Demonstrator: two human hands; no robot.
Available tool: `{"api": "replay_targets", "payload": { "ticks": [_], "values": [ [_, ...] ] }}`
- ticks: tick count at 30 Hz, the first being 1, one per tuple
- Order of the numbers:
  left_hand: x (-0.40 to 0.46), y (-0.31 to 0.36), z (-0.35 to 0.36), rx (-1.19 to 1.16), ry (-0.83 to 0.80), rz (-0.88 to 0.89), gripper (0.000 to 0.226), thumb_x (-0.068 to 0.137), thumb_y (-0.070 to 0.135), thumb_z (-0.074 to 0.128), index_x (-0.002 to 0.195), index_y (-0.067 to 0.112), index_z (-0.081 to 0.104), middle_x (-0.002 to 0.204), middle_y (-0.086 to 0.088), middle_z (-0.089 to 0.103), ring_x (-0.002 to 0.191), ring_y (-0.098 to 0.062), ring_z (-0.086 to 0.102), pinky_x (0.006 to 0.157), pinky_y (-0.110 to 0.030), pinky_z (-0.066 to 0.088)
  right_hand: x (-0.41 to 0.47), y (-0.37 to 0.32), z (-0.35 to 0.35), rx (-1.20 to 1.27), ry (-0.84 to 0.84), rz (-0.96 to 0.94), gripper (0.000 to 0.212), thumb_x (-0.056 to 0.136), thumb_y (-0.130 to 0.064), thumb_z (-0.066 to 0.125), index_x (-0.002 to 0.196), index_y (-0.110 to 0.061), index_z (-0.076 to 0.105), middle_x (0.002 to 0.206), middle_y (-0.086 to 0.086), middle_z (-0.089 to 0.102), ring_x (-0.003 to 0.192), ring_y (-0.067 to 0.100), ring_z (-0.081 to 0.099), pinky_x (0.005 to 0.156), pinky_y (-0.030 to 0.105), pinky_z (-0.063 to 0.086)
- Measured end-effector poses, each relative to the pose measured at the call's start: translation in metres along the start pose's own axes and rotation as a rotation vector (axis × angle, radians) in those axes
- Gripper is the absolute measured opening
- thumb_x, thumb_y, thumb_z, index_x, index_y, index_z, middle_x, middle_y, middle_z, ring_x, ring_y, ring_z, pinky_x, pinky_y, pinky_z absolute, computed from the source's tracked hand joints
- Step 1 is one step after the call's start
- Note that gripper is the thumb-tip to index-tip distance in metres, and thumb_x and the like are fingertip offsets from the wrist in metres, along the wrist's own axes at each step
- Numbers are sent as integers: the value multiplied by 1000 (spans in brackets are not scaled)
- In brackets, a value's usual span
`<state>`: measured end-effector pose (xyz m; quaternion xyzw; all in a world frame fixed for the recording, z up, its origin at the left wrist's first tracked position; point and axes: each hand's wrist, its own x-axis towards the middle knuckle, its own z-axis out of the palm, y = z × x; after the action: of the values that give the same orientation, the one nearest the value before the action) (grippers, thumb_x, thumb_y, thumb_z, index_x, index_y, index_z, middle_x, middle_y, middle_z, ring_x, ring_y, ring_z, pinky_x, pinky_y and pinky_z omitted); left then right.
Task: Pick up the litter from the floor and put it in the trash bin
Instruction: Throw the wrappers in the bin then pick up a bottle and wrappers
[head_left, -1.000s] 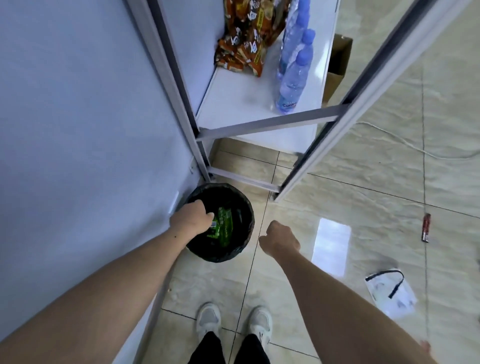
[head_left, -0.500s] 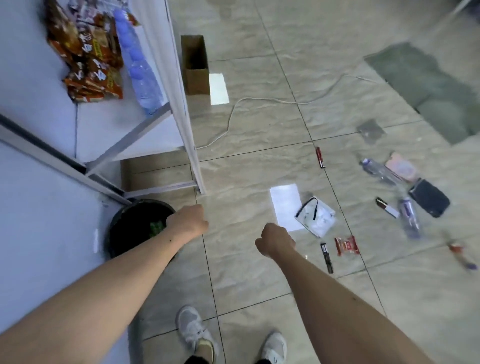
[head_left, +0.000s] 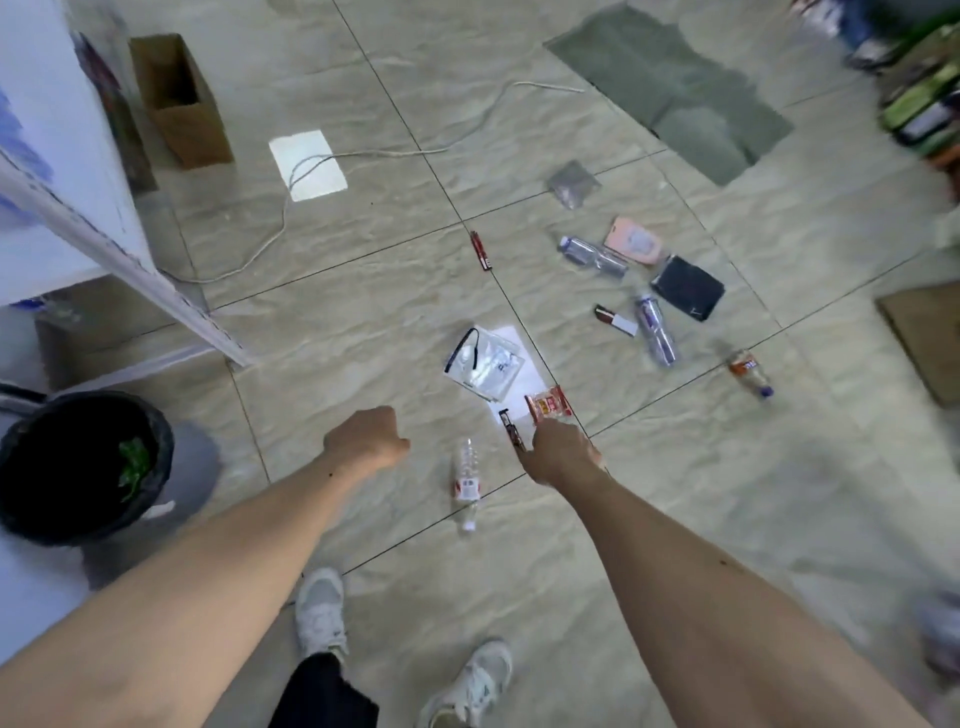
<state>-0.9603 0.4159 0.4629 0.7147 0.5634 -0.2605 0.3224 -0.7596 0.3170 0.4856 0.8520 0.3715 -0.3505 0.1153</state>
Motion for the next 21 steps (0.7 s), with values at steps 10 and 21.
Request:
{"api": "replay_targets", "payload": {
  "ticks": [10, 21],
  "values": [
    [34, 105, 33, -4, -19, -37, 32, 88, 36, 52, 114, 18, 55, 120, -4, 61, 113, -25, 57, 87, -32, 46, 60, 95, -36, 25, -29, 75, 29, 88, -13, 55, 117, -15, 58, 118, 8, 62, 109, 27, 61, 77, 28, 39],
    [111, 153, 94, -111, -41, -187, 32, 88, 34, 53, 115, 18, 54, 121, -4, 60, 113, -25, 56, 82, -32, 43, 173, 139, -13, 0, -65, 7, 40, 89, -20, 56, 128, -13, 47, 127, 5, 57, 119, 26, 55, 82, 32, 42]
  ]
}}
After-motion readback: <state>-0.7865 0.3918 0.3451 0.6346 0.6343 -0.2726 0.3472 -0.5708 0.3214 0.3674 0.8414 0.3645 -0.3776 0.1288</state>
